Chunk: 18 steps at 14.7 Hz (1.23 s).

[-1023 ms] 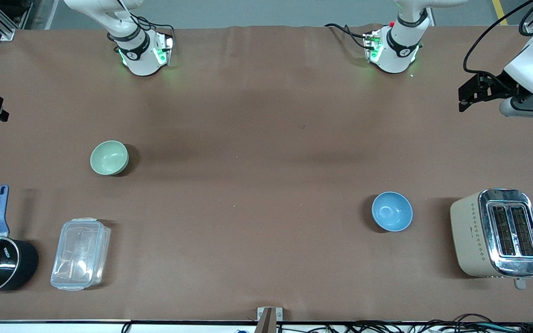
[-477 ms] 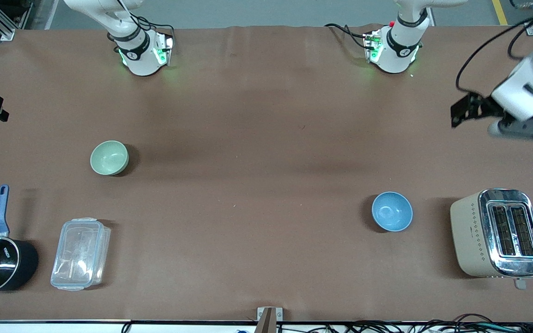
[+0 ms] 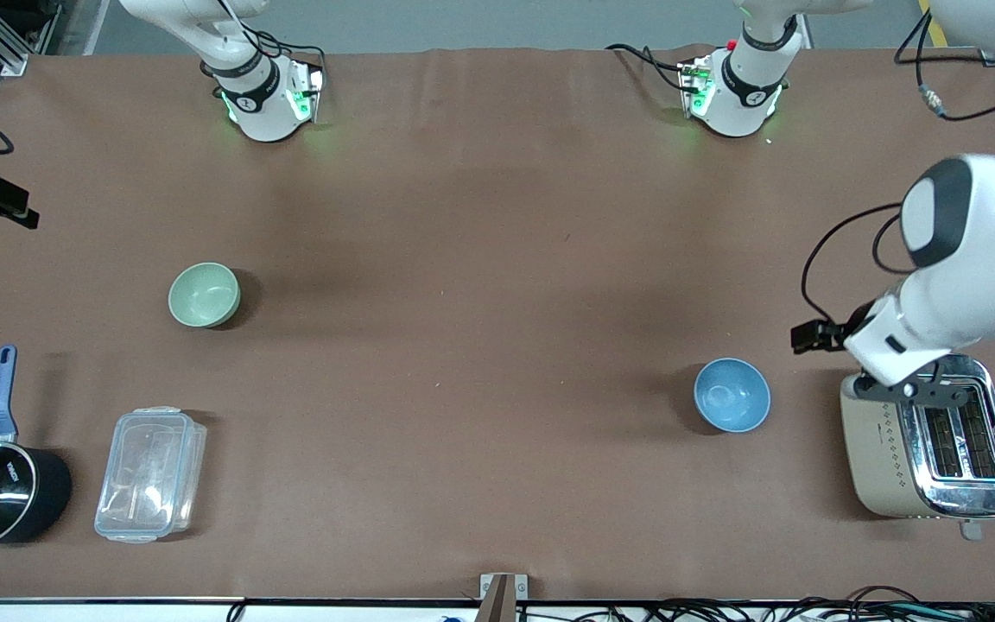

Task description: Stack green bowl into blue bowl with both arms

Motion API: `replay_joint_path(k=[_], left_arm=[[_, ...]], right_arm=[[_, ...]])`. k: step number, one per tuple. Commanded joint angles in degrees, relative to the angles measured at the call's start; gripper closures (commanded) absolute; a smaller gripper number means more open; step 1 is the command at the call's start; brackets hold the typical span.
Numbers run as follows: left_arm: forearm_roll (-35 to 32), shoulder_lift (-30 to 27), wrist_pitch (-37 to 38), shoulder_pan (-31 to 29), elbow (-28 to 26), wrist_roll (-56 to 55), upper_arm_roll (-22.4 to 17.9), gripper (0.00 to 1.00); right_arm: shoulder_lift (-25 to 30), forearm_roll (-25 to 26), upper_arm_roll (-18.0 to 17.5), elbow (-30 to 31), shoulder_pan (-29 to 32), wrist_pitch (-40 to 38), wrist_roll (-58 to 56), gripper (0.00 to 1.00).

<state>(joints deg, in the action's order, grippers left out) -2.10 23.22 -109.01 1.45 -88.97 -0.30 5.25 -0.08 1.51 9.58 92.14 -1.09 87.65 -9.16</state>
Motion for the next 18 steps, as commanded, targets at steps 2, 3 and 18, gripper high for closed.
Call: replay_joint_path(k=[2,3,18], left_arm=[[0.08,5.85,-8.41,-0.39,-1.65,0.74,-0.15,0.00],[0.17,7.35,-8.67,-0.31,-1.48,-0.13,-0.15,0.01],[0.08,17.12,-18.78,0.39,-0.95,-0.14,-0.07,1.00]], right_arm=[[1.57,-0.46,-0.18,14.52,2.58,11.45,-2.18,0.00],[1.57,-0.37,-0.18,19.08,2.76,16.10,-2.18,0.00],[-12.14,0.42,-0.35,51.98,5.57,76.43,-4.64,0.00]])
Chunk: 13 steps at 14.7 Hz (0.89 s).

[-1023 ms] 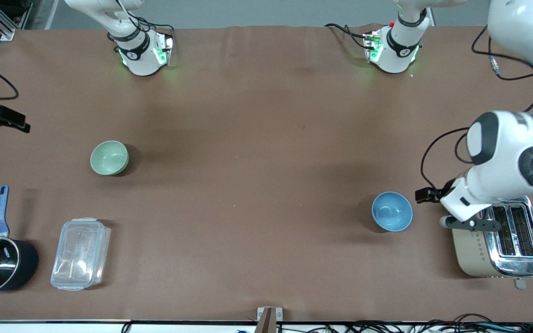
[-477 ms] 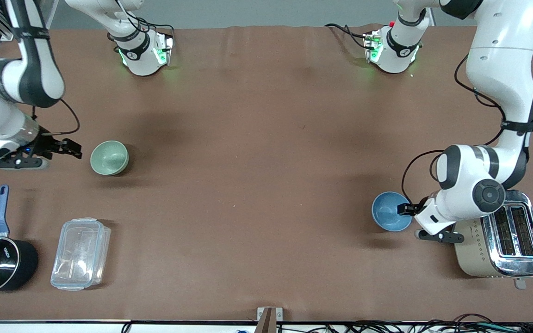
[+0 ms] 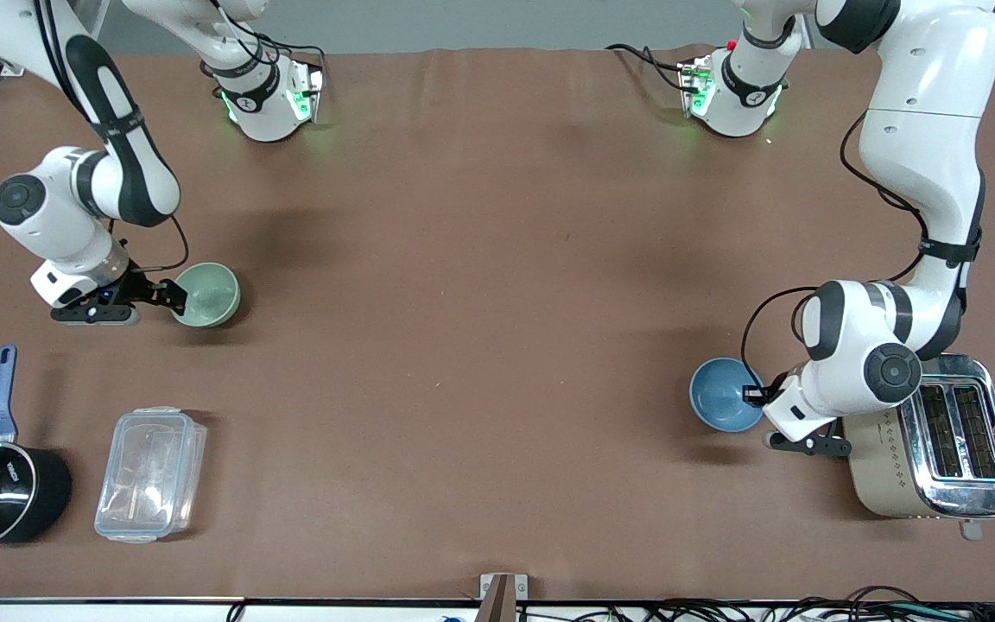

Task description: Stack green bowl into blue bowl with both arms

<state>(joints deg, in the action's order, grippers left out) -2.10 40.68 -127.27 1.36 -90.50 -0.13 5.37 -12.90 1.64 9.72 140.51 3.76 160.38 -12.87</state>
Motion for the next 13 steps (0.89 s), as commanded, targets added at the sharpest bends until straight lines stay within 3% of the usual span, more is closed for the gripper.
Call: replay_joint_path(k=[1,3,5,6,8,9,13], left_arm=[[0.25,-0.51,-0.52,0.84,1.37,-0.31,0.34,1.00],[0.78,-1.30,0.79,2.50,3.48,-1.79,1.57,1.00],[0.60,-3.15,3.68,5.65,5.23,-6.87,2.80,1.00],[0.60,-3.41,5.43,8.02,6.72,-9.77,3.16,1.00],[0.69,-3.50,7.56,12.94,8.84,-17.14,3.51,1.00],[0.60,-3.42,7.56,15.67,8.85,-21.27,3.77,1.00],[0.60,-0.79,6.95,26.04,10.42,-33.42,3.69,1.00]], right_arm=[[0.59,0.30,-0.58,4.41,0.63,4.93,-0.93,0.00],[0.51,0.30,-0.67,5.74,0.54,6.08,-0.84,0.04],[0.51,0.21,-0.75,5.92,0.45,6.08,-0.76,0.16],[0.59,0.21,-0.76,6.09,0.37,6.08,-0.67,0.30],[0.59,0.21,-0.76,6.36,0.37,6.08,-0.58,0.81],[0.85,0.21,-0.84,6.36,0.37,5.56,-0.23,0.95],[3.83,0.12,-0.84,5.83,-1.65,1.08,0.21,1.00]])
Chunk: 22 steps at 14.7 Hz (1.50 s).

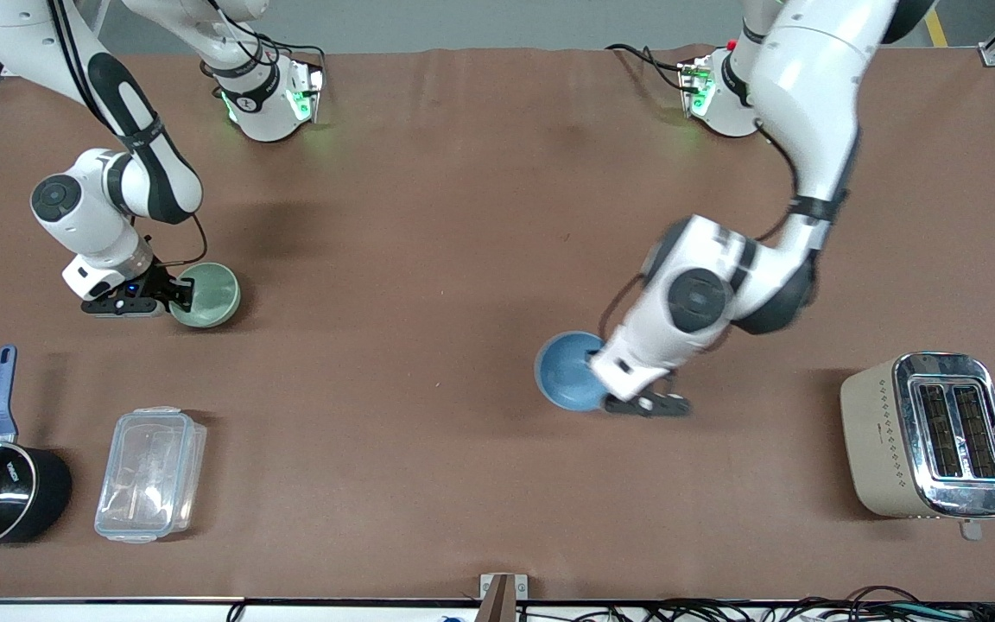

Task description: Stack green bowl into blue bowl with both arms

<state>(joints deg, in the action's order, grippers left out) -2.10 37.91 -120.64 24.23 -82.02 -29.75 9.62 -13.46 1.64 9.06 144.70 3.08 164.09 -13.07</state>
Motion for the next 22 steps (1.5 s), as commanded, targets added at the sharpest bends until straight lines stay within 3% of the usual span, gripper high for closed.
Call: replay_joint_path(k=[1,5,9,10,11,12,13,16,20,22], left_arm=[[0.61,2.87,-0.29,4.67,2.12,-5.39,-0.57,1.00],[0.69,6.20,-3.36,10.03,2.04,-9.62,-0.57,1.00],[0.87,8.93,-6.79,12.06,1.95,-11.47,-0.57,0.99],[0.87,9.29,-7.84,12.33,1.95,-11.65,-0.57,0.92],[0.78,9.47,-7.94,12.59,1.95,-11.65,-0.57,0.65],[0.69,9.29,-7.94,12.60,1.95,-11.56,-0.57,0.09],[0.43,8.77,-7.94,12.42,2.04,-11.21,-0.74,0.00],[-0.01,3.07,-6.72,9.54,2.13,-10.77,-1.88,0.00],[-0.27,-6.77,3.99,0.23,2.13,-8.06,-1.89,0.00],[-1.32,-10.82,8.47,-4.69,2.13,-3.24,-1.80,0.00]], right_arm=[[5.53,0.12,-0.18,1.12,-1.41,-4.47,0.32,1.00],[10.28,-0.23,-0.18,-6.34,-4.39,-17.10,1.19,1.00],[11.35,-0.50,-0.27,-14.52,-12.46,-28.64,10.83,1.00],[11.26,-0.58,-0.27,-15.49,-15.62,-29.18,15.39,1.00],[11.17,-0.58,-0.27,-16.46,-19.39,-29.18,21.01,1.00],[10.91,-0.58,-0.27,-17.34,-23.09,-29.27,26.63,1.00],[10.65,-0.58,-0.18,-18.22,-26.86,-29.18,32.08,1.00],[6.79,-0.58,-0.18,-22.25,-36.45,-29.18,47.38,1.00],[-4.09,-0.94,-0.27,-31.99,-45.26,-28.74,62.17,1.00],[-8.76,-4.78,-0.36,-37.44,-47.63,-28.74,65.87,1.00]])
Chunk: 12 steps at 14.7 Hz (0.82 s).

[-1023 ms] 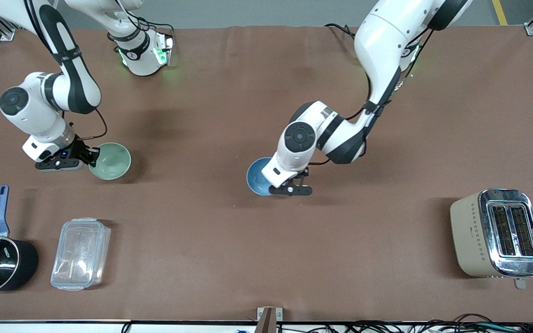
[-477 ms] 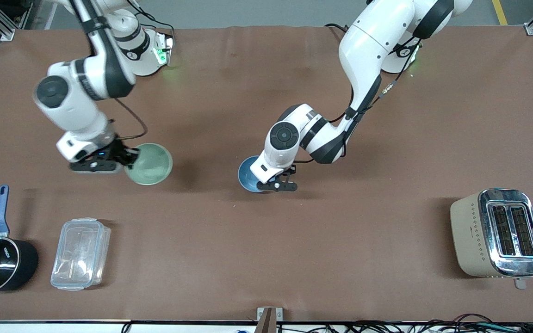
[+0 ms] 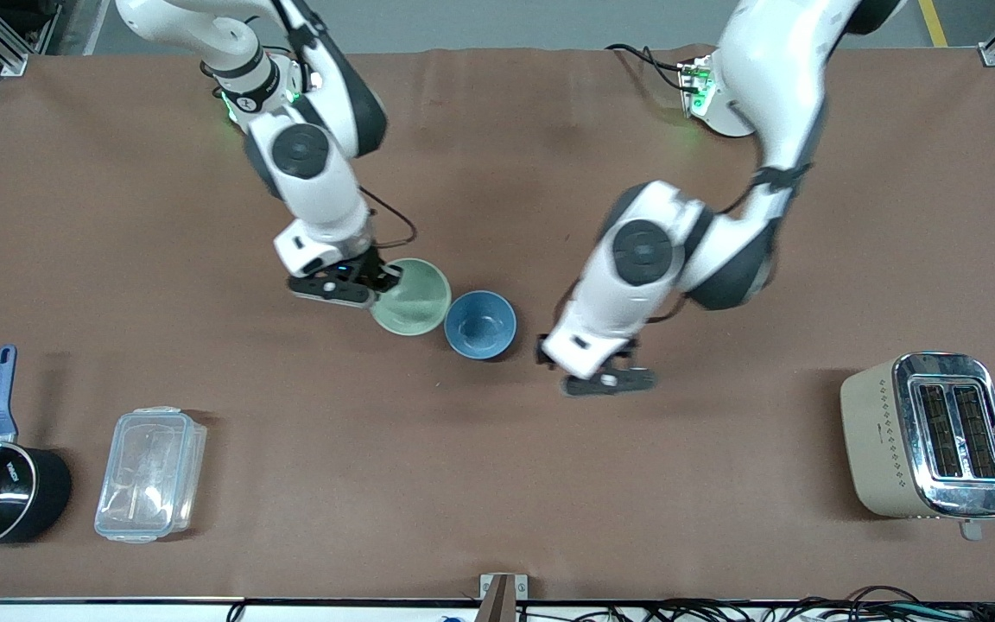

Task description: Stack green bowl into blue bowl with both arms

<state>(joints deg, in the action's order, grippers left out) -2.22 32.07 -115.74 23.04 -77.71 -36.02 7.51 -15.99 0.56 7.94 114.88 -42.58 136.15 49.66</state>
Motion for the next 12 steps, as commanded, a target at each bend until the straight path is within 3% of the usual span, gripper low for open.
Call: replay_joint_path(k=[1,3,6,12], left_arm=[[-1.55,-6.83,5.33,-5.79,-2.19,6.71,0.32,0.00],[-1.47,-10.17,10.06,-9.92,-2.19,14.53,0.49,0.00],[-0.94,-14.48,15.88,-14.06,-2.19,18.17,0.75,0.00],[-1.47,-19.85,19.06,-14.78,-2.19,19.84,0.23,0.00]], right_arm=[[-8.24,-6.86,0.85,-10.18,-3.46,-1.06,3.77,1.00],[-10.45,-9.44,0.85,-12.04,-4.96,-0.81,4.56,1.00],[-10.90,-9.44,0.85,-12.05,-5.06,-0.45,5.01,1.00],[-12.22,-9.09,0.93,-11.79,-6.38,-0.19,4.92,0.99]])
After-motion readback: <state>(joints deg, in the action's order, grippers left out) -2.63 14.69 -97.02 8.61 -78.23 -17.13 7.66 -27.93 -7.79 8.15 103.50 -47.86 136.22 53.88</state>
